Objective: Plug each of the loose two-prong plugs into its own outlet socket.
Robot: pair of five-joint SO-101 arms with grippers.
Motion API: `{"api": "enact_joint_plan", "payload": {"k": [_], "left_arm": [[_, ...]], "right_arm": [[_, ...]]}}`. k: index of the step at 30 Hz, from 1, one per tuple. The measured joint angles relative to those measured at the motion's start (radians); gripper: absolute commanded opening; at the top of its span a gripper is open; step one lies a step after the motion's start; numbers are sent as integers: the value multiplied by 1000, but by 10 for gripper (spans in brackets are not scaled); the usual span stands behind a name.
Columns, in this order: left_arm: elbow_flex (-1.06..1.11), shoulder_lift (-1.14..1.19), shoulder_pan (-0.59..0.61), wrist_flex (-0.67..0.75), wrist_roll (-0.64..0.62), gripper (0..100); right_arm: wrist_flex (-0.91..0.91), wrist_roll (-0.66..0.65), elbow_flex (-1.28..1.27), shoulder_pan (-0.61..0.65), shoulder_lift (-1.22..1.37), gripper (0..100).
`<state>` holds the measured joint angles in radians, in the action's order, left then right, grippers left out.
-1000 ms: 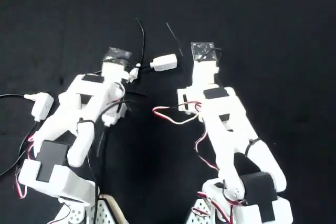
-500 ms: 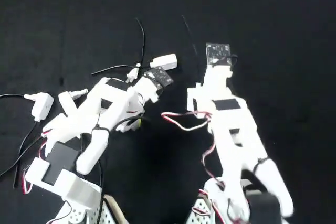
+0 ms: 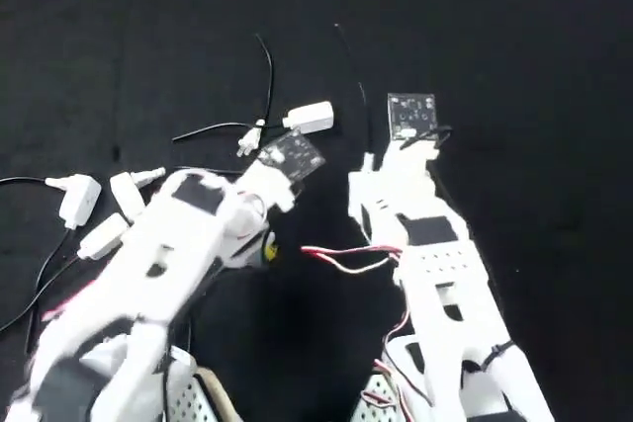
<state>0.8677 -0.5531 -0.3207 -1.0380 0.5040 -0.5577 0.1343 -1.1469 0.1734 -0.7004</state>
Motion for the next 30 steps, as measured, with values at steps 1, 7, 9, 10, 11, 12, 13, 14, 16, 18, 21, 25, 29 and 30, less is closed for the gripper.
{"api": "enact_joint_plan", "payload": {"k": [1,7,9,10,11,12,13,14,16,18,21,25,29,30], "left_arm": [[40,-66,0,-2,0,268],[293,-486,14,-2,-3,268],[370,-652,48,-2,-5,268],[414,-738,61,-2,-5,268],[462,-822,77,-2,-5,268],[511,-910,86,-2,-5,268],[557,-994,91,-2,-5,269],[600,-1077,91,-11,-5,269],[640,-1204,95,-31,-34,269],[640,-1227,98,-31,-64,269],[644,-1209,106,6,-98,269],[666,-1209,143,72,-164,269],[666,-1208,143,89,-224,269],[666,-1206,143,91,-244,269]], "right_arm": [[2,0,0,17,-6,11],[106,0,-31,221,-89,11],[157,0,-66,279,-129,11],[187,0,-89,304,-150,11],[219,0,-109,322,-167,11],[252,3,-132,338,-187,11],[282,21,-150,351,-203,11],[301,46,-169,367,-219,11],[318,115,-193,391,-244,11],[324,184,-215,400,-265,11],[325,245,-226,404,-290,11],[284,261,-226,434,-325,11],[233,262,-226,506,-382,11],[215,262,-226,520,-399,11]]}}
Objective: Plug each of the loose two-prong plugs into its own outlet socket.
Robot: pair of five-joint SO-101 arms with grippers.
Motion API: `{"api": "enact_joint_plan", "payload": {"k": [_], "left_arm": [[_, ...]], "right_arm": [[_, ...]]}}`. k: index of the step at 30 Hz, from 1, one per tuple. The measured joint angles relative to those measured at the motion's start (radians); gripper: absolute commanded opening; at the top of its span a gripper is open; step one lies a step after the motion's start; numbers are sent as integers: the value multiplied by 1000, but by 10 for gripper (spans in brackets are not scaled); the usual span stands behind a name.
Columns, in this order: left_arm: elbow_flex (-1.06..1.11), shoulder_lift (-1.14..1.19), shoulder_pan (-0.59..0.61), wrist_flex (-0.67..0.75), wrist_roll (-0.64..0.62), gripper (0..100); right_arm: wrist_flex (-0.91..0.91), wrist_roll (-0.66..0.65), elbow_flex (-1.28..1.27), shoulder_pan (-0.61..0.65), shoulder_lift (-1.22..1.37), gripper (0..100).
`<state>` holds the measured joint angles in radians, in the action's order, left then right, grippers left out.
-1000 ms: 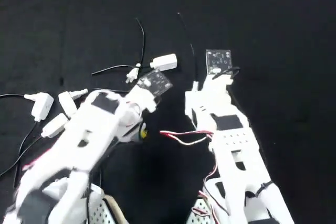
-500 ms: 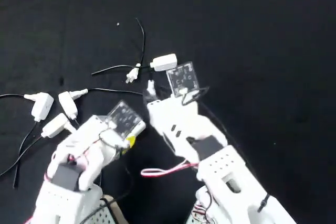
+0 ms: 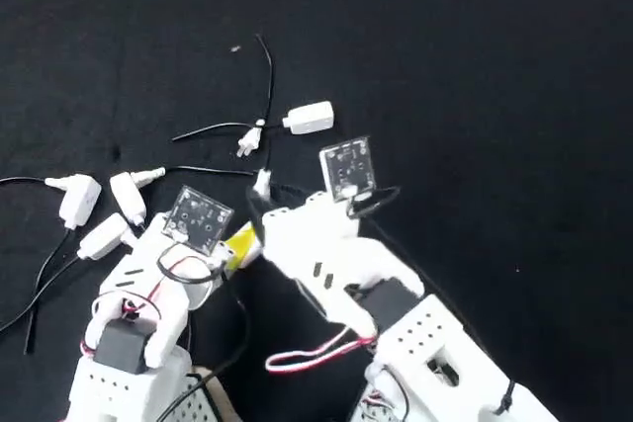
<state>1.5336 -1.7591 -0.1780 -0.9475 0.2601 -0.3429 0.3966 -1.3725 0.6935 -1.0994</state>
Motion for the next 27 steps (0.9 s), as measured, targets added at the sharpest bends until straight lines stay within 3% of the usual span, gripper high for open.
{"api": "enact_joint_plan", "payload": {"k": [7,27], "left_arm": [[0,2,0,8,-133,269],[3,5,98,72,-141,269]], "right_arm": [[-75,0,-26,41,-109,11],[-296,-44,12,54,-195,11]]}}
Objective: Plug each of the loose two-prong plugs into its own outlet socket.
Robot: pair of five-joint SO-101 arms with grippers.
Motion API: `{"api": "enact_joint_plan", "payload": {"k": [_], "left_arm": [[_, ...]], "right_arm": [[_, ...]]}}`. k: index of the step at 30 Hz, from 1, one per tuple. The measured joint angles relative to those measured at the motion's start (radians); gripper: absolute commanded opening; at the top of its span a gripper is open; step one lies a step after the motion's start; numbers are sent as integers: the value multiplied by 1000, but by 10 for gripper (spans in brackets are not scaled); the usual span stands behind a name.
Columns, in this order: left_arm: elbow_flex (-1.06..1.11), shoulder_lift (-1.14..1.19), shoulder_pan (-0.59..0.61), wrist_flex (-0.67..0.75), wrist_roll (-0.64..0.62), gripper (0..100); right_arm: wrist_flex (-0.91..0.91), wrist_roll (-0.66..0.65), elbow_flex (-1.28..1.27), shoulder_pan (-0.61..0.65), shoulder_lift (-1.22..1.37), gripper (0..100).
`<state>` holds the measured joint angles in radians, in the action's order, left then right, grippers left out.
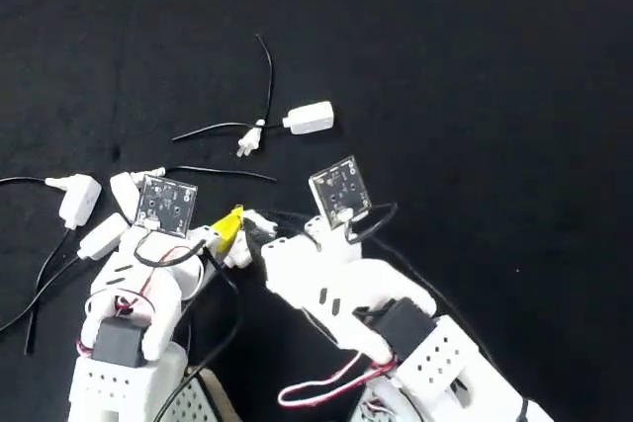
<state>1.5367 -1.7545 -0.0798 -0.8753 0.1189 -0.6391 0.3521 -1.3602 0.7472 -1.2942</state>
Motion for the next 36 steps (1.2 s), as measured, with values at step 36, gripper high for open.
{"api": "enact_joint_plan", "payload": {"k": [36], "left_arm": [[95,-11,342,-279,393,264]], "right_arm": [[71,-462,374,-75,855,11]]}}
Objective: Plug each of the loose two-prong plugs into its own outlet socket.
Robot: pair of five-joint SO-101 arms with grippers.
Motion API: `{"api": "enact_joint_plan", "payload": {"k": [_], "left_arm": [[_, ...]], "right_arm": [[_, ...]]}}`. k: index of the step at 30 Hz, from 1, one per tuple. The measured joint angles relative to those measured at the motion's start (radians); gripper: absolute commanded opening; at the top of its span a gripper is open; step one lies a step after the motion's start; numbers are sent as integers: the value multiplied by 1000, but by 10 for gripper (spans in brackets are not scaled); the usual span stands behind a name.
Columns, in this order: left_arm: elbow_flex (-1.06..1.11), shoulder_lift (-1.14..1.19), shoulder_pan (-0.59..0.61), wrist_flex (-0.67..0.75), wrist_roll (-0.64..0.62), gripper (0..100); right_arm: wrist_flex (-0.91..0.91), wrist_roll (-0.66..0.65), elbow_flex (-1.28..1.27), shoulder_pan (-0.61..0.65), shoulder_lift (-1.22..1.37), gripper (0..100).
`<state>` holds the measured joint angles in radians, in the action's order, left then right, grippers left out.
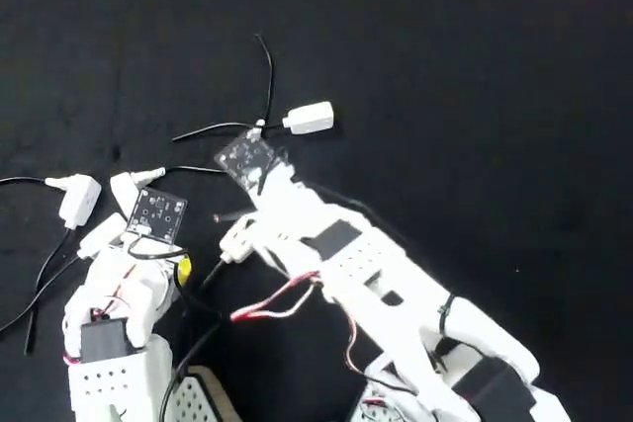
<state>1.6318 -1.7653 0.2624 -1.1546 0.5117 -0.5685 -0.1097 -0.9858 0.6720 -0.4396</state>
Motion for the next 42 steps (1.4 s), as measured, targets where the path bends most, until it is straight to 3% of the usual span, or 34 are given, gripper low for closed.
{"api": "enact_joint_plan", "payload": {"k": [9,21,42], "left_arm": [[0,0,0,0,0,264],[9,2,0,0,2,264],[9,2,0,0,2,264]], "right_arm": [[-58,0,80,-11,8,11],[3,0,133,-9,198,11],[3,2,117,43,196,11]]}}
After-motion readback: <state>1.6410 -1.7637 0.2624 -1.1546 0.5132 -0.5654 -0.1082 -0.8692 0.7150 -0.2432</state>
